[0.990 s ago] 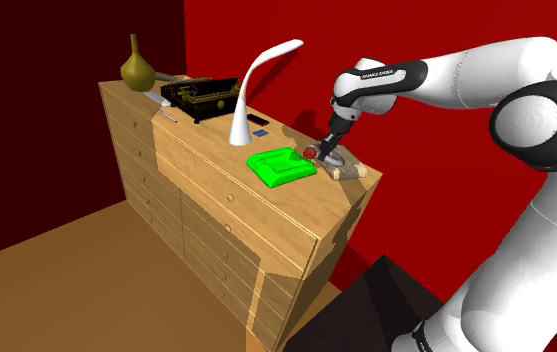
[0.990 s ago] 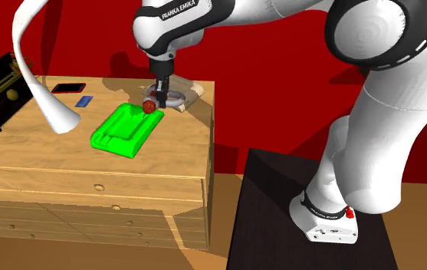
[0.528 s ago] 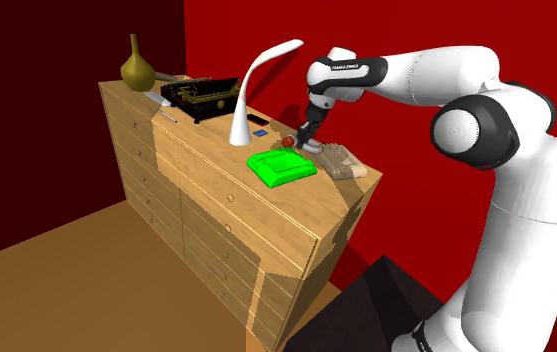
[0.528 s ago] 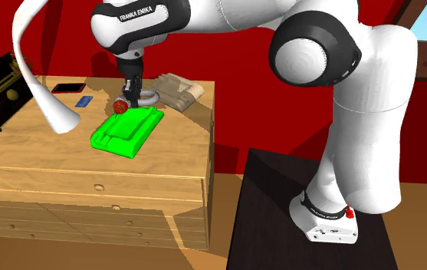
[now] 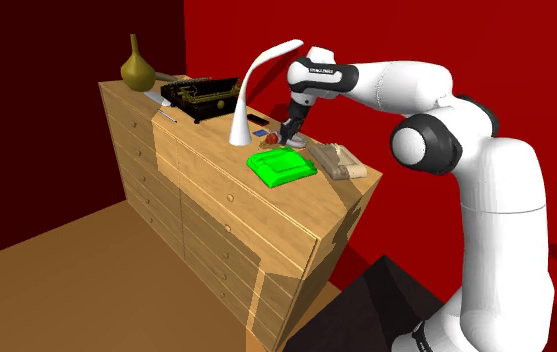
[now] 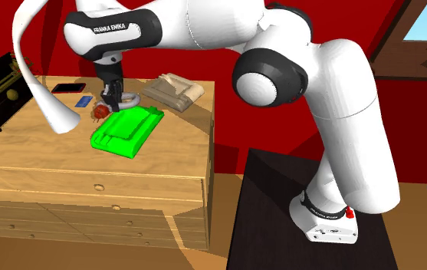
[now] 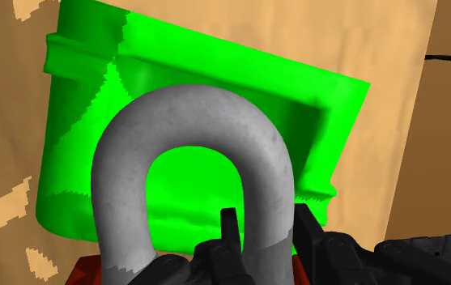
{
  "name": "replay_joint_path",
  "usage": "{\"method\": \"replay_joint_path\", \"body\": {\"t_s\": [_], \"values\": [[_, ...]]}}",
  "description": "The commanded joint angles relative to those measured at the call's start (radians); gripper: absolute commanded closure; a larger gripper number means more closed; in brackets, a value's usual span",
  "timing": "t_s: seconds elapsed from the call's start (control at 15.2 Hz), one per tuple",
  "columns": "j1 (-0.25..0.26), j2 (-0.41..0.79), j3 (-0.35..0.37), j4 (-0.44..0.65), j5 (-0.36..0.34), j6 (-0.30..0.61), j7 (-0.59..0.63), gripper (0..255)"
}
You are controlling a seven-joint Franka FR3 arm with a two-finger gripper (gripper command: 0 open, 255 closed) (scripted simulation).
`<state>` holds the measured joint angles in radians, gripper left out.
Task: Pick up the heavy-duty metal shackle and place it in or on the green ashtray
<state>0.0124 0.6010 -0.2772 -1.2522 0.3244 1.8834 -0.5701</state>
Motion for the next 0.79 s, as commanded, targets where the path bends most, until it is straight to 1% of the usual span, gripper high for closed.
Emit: {"method": "replay_joint_path", "body": {"t_s": [0.0,0.73], "values": [[0.001,0.007,0.001,-0.013,0.003,0.021,-0.004,255],[0.005,0.041,0.011,-0.105,0.022,0.144,-0.032,255]]}}
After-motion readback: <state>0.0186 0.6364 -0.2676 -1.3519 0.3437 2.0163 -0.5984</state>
